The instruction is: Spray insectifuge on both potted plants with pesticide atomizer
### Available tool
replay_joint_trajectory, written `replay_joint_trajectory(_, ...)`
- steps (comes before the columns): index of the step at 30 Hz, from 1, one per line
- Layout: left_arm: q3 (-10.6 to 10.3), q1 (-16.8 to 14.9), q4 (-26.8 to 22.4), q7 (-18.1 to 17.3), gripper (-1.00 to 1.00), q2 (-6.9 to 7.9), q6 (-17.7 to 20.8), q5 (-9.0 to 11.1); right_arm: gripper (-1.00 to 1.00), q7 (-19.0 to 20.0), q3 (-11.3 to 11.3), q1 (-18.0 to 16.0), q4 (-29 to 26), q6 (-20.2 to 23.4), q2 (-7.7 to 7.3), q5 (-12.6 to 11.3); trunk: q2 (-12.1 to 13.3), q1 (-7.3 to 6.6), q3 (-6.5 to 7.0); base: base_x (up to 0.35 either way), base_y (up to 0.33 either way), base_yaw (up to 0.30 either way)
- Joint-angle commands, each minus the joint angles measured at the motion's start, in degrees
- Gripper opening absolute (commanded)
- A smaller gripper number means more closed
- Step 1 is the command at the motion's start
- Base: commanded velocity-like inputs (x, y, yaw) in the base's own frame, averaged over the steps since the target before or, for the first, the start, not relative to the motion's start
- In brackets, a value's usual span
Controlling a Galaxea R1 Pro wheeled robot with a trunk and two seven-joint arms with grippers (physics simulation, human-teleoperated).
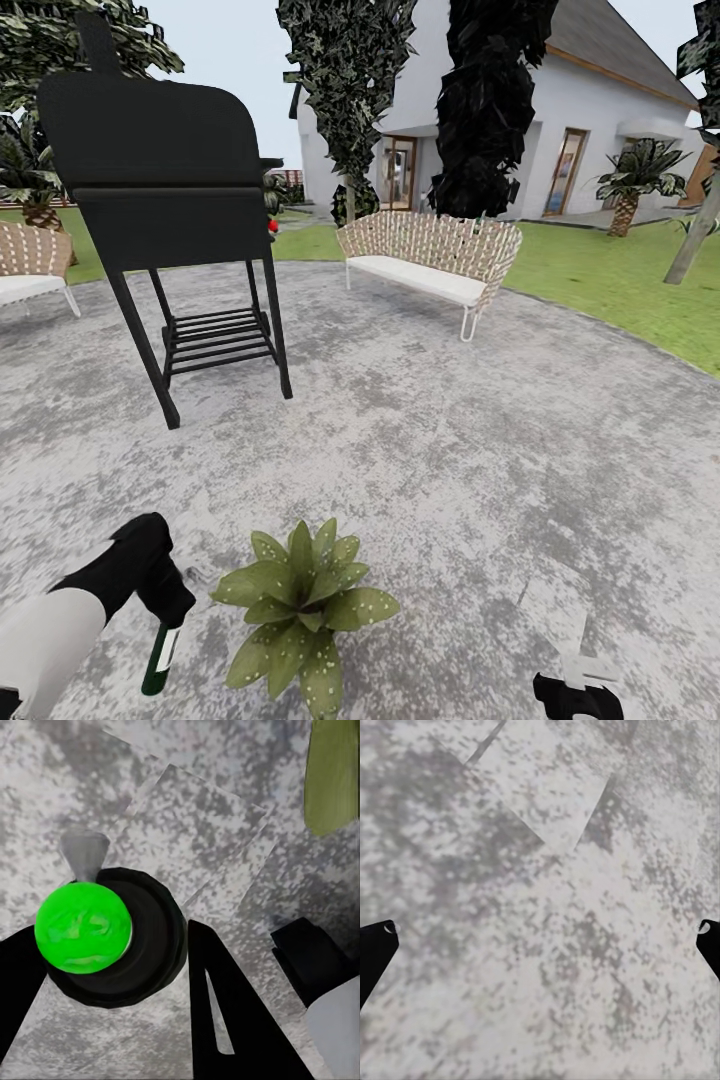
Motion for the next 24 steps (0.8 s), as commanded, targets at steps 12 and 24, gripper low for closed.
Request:
replay_joint_trajectory(12,-0.06,-0.14,-1.03,2.04,-1.0,-0.31,0.19,-0.4,1.0,-0.11,-0.58,-0.06,0.02,-0.3,0.01,0.32,-0.02,-0.01,-0.36,0.0,0.0,0.0)
replay_joint_trajectory(24,-0.48,-0.16,-4.65,1.52,-1.0,-0.84,1.05,-0.75,1.0,-0.02,-0.55,-0.06,0.01,-0.21,-0.07,0.32,-0.18,0.3,-4.05,0.0,0.0,0.0)
